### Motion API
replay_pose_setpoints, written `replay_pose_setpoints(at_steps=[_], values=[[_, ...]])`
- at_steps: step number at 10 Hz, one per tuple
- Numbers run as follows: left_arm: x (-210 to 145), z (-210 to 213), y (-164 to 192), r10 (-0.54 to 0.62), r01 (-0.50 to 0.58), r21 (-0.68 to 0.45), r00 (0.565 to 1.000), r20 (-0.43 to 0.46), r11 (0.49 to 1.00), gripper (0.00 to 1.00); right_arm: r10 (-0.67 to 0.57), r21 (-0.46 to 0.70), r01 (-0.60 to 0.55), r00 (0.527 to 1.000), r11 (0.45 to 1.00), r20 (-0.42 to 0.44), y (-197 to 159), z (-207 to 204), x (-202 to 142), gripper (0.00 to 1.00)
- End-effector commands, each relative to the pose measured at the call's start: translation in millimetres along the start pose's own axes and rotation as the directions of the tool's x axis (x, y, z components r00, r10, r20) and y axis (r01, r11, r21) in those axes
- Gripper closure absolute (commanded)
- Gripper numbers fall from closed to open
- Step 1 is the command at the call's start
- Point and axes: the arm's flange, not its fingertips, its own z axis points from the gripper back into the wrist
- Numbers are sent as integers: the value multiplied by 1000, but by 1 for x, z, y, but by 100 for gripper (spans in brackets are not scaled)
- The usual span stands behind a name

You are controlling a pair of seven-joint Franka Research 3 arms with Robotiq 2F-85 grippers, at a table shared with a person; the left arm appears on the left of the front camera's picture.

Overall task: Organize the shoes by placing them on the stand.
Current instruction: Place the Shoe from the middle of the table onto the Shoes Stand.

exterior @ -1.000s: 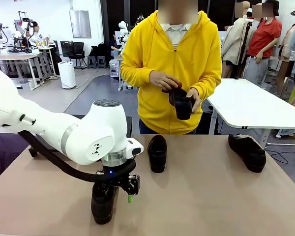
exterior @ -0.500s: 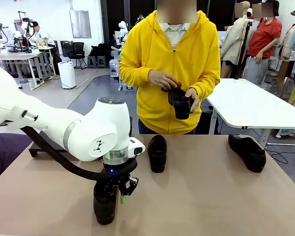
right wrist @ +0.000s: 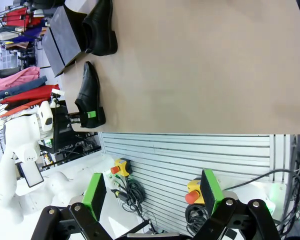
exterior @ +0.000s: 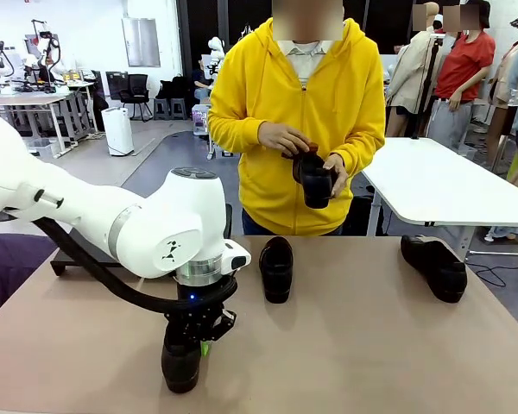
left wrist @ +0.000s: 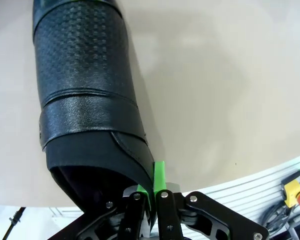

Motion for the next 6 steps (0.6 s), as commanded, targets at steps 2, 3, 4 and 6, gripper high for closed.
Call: replay_pose_setpoints(at_steps=[2, 3, 4, 6], values=[[-55, 63, 41, -101, 98, 46, 993, 66, 994, 100, 14, -16, -14, 1000, 1000, -8, -2, 3, -1, 0], [-95, 95, 57, -182, 177, 67, 979, 87, 982, 100, 14, -16, -14, 1000, 1000, -8, -2, 3, -1, 0], [-134, 119, 69, -343, 338, 119, 939, 26, 934, 100, 14, -16, -14, 1000, 1000, -8, -2, 3, -1, 0], [-180, 162, 111, -443, 431, 195, 896, 21, 881, 100, 14, -16, -14, 1000, 1000, -8, -2, 3, -1, 0]])
